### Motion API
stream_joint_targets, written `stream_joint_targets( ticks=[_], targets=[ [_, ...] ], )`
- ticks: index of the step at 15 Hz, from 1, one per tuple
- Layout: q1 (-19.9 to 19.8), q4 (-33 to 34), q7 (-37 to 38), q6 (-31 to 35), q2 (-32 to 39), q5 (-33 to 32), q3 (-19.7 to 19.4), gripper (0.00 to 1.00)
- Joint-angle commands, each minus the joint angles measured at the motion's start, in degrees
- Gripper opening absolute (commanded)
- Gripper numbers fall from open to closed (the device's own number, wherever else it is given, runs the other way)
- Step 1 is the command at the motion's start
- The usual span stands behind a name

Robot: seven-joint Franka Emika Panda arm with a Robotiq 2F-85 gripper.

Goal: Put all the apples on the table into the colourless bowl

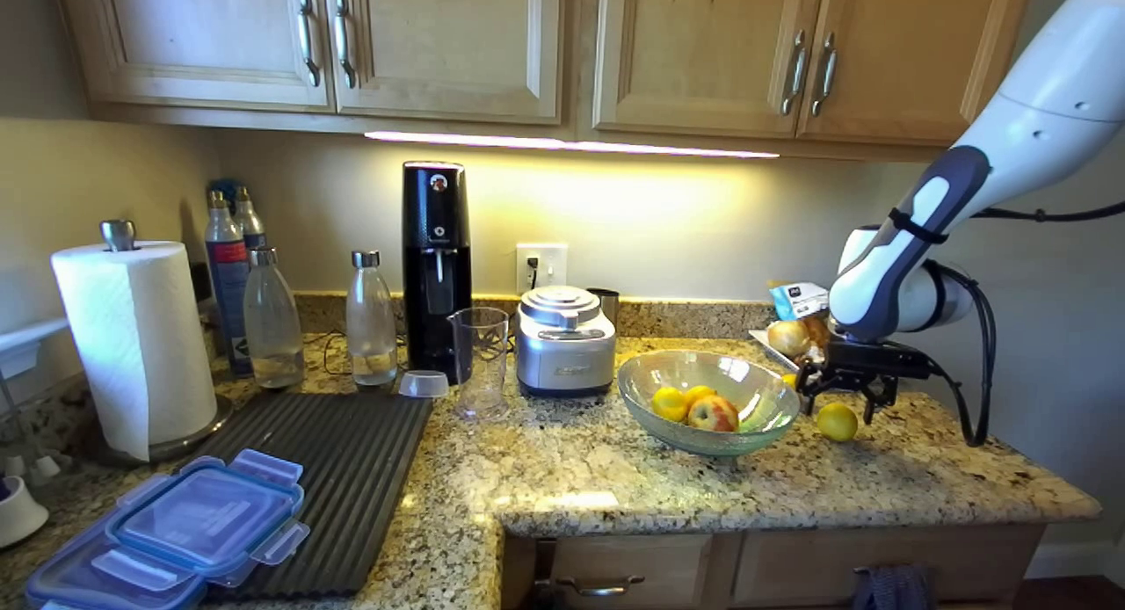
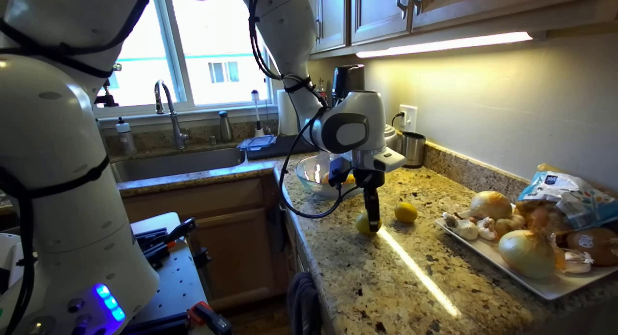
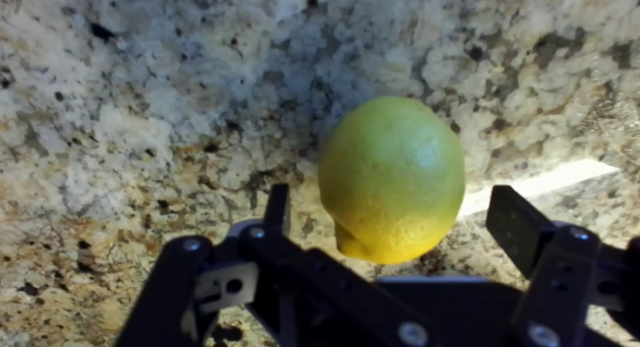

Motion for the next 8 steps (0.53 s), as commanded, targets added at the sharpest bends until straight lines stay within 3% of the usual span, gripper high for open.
stream_joint_targets(
  ticks=[1,3,5,8],
  targets=[
    [-1.7,0.1,-0.7,0.7,0.7,2.1,1.1,1.00],
    [-1.9,-0.1,-0.9,0.8,0.9,2.8,1.1,0.94],
    [-1.8,-0.4,-0.9,0.9,0.7,3.2,1.1,0.67],
    [-1.9,-0.5,-1.0,0.9,0.6,3.7,1.3,0.47]
  ],
)
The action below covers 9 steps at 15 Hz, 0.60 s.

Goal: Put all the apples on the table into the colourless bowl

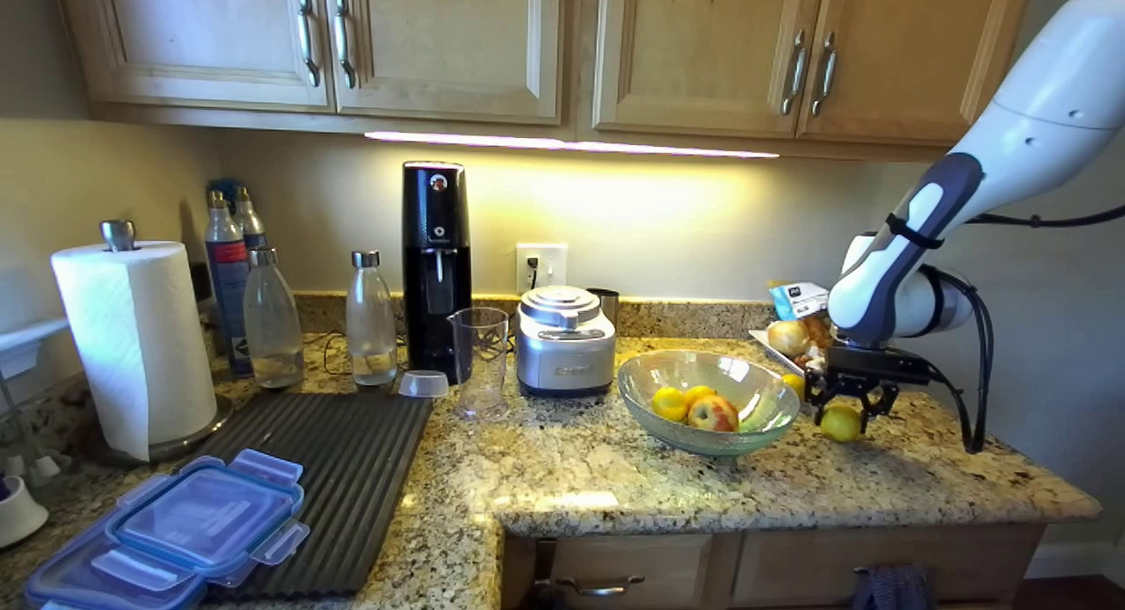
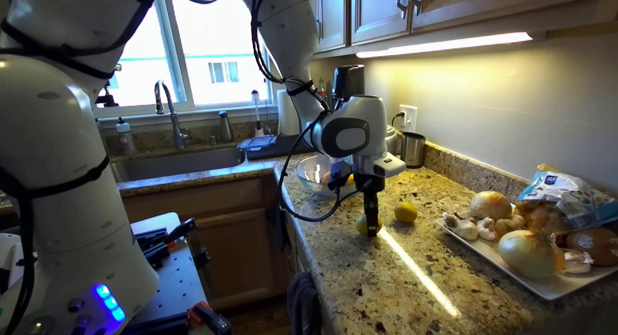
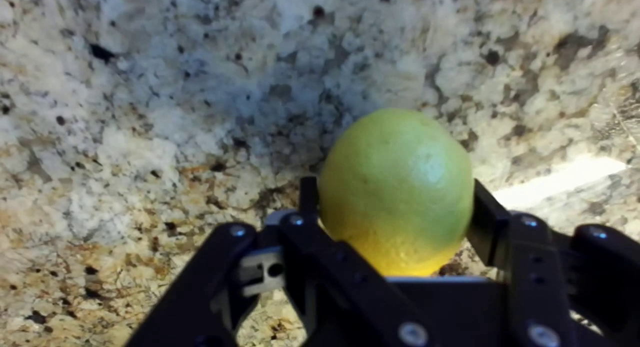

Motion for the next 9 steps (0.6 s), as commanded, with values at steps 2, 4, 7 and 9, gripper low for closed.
stream_joint_targets(
  ticks=[2,4,7,9],
  targets=[
    [-1.8,-0.8,-1.2,0.9,-0.6,1.7,1.5,0.39],
    [-1.8,-0.8,-1.2,0.9,-0.5,1.9,1.5,0.38],
    [-1.4,-1.5,-1.3,0.7,-1.9,1.8,1.3,0.37],
    [-1.0,-2.1,-1.4,0.5,-3.1,1.3,1.0,0.37]
  ],
)
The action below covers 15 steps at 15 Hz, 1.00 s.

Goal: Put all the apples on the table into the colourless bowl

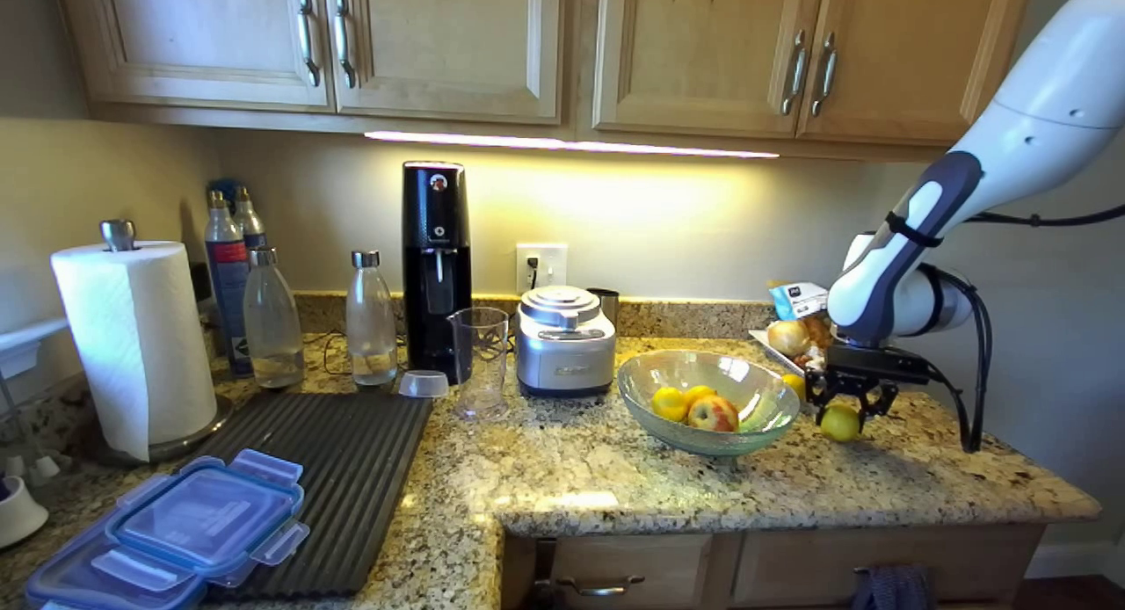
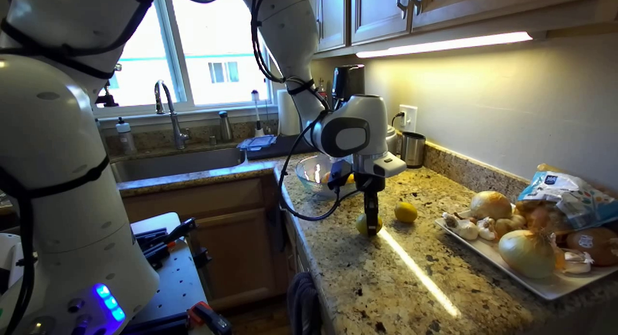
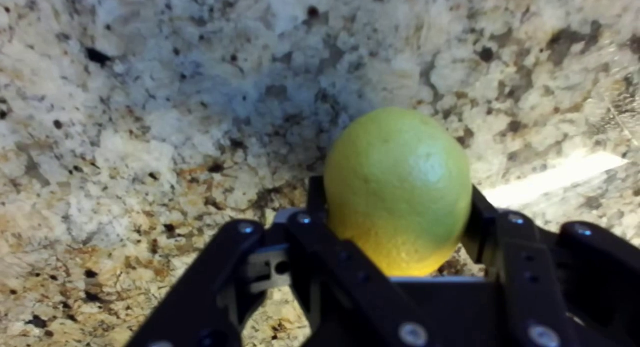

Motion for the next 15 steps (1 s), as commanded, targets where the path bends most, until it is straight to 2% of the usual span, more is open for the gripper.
stream_joint_targets(
  ticks=[1,9,12,15],
  targets=[
    [-0.5,-2.6,-1.5,0.7,-4.0,0.1,0.6,0.37],
    [2.7,-4.9,-1.6,1.4,-13.0,-4.6,-0.9,0.37],
    [4.8,-5.6,-0.7,1.6,-16.7,-9.0,-1.7,0.37],
    [5.6,-5.5,-1.2,1.3,-19.2,-12.7,-0.5,0.37]
  ],
)
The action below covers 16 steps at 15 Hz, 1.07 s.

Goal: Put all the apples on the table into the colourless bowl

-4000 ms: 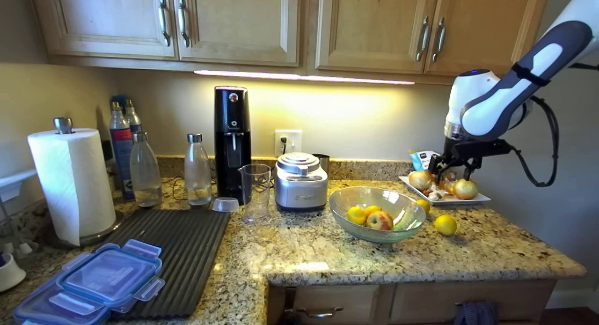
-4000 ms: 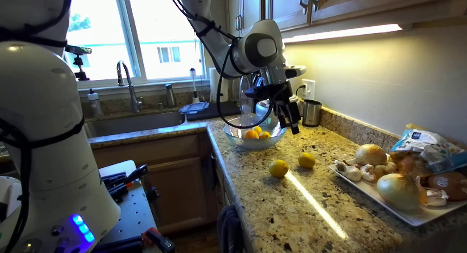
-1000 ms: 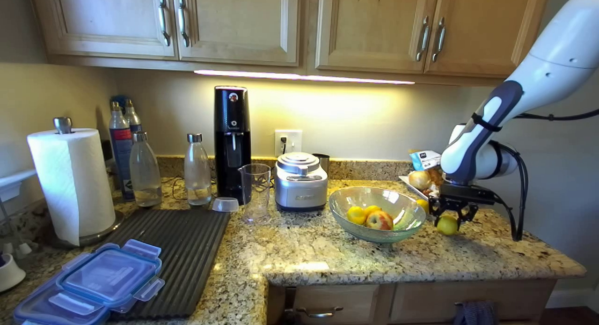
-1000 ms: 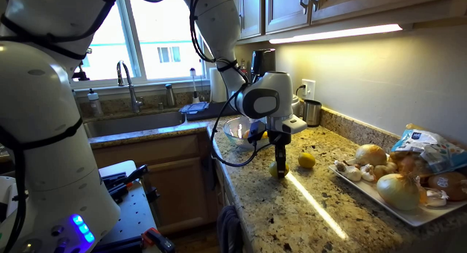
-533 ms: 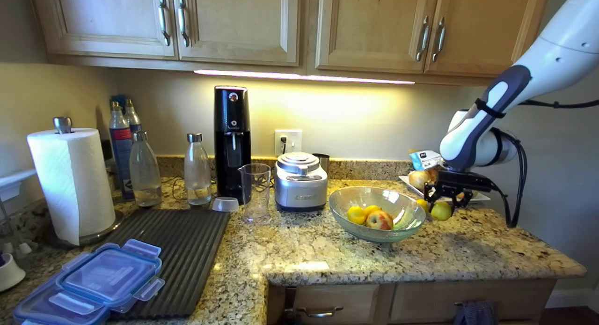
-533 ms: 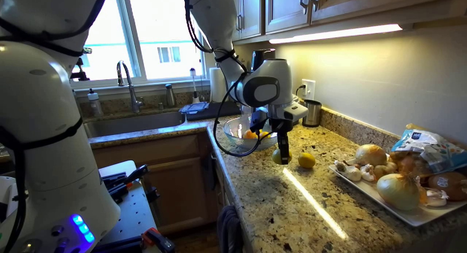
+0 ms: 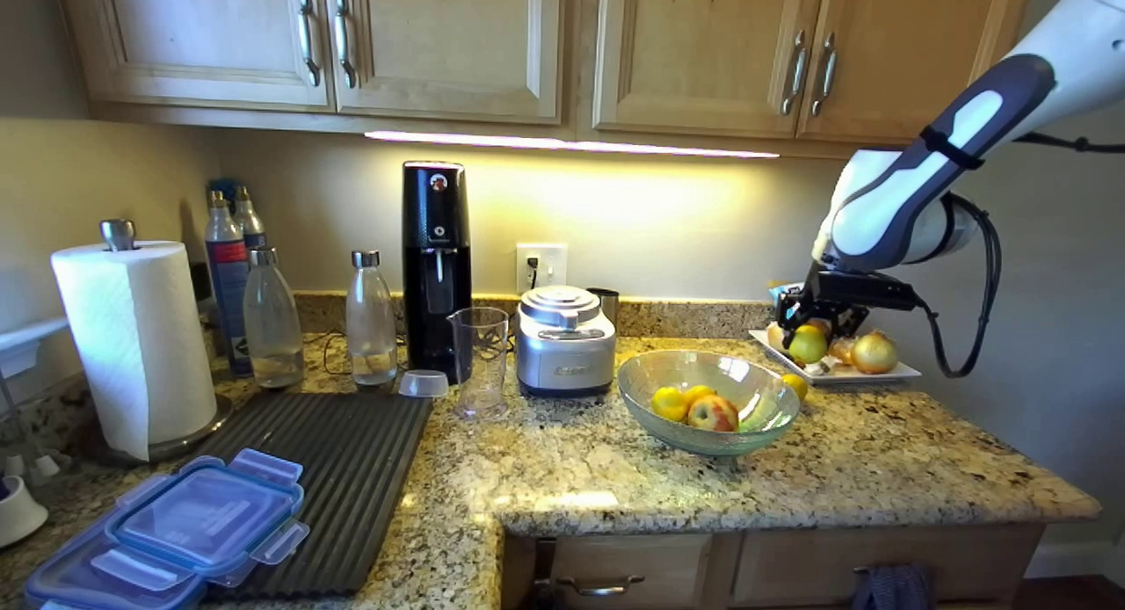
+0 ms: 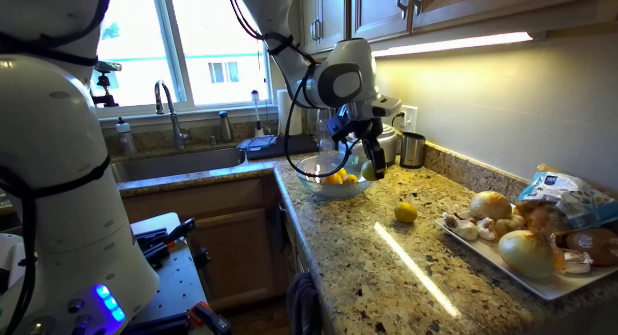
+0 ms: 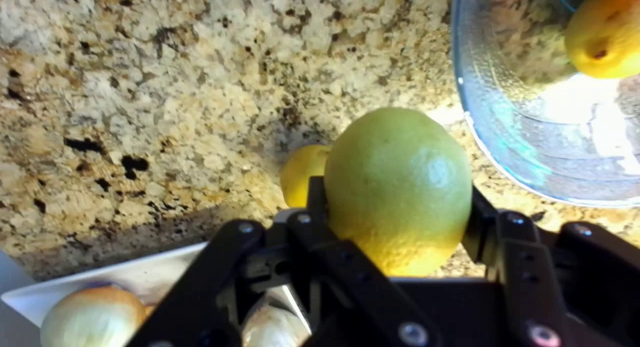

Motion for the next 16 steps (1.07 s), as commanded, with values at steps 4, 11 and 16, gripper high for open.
stream_joint_targets(
  ticks=[4,11,16],
  targets=[
    [2.0,-2.2,-1.9,2.0,-5.1,-5.4,3.7,0.37],
    [2.4,0.5,-5.0,2.7,-0.9,-5.8,7.9,0.37],
    [3.2,2.5,-7.9,5.7,4.3,-7.2,6.8,0.37]
  ],
)
